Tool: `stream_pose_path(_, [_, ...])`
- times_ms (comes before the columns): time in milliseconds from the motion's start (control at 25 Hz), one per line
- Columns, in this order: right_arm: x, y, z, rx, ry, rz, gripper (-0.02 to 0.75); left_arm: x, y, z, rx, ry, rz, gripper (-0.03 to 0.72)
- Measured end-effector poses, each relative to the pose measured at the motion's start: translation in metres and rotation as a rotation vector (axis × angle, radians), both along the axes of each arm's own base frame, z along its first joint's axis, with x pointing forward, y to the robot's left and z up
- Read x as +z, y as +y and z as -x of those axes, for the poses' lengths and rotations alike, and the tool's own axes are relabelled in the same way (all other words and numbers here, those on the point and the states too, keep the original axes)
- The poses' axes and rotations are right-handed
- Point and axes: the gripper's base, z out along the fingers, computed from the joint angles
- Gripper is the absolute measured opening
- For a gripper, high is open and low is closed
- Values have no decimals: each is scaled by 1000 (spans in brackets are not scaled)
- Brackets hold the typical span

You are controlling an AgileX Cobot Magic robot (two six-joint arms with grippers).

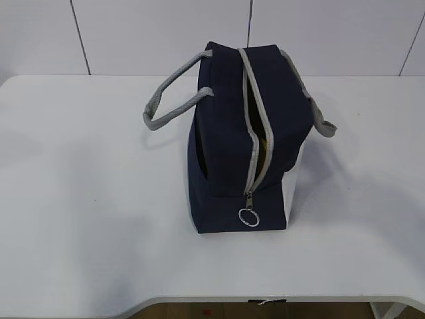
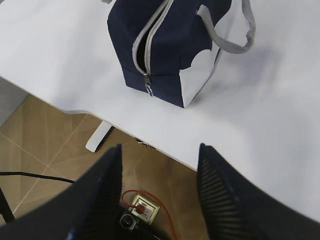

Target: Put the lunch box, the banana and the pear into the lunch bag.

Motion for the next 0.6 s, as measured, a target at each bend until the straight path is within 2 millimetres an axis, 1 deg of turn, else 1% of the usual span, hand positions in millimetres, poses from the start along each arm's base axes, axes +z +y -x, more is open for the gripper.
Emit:
stream_pose_path(120, [-6,-1,8,10,-1,-18,396,6,9,16,3,-38,27,352])
stream_pose_path(240, [-12,2,11,30,24,-45,396,0,18,31,4,-49,35,352])
stream_pose_path(320, [-19,5,11,52,53,-60,396,-15,21,35,4,-21,19,352])
stream_pose_path(400, [-31,8,8,84,85,-47,396,-33,22,39,0,21,1,352])
stream_pose_path(480, [-43,11,6,141,108,-27,396,-51,20,38,-7,62,0,352])
stream_pose_path(520, [-49,13,6,173,119,-19,396,-57,18,38,-9,69,13,352])
stream_pose_path(600, [-60,17,2,246,88,-11,396,-68,14,33,-6,77,42,352])
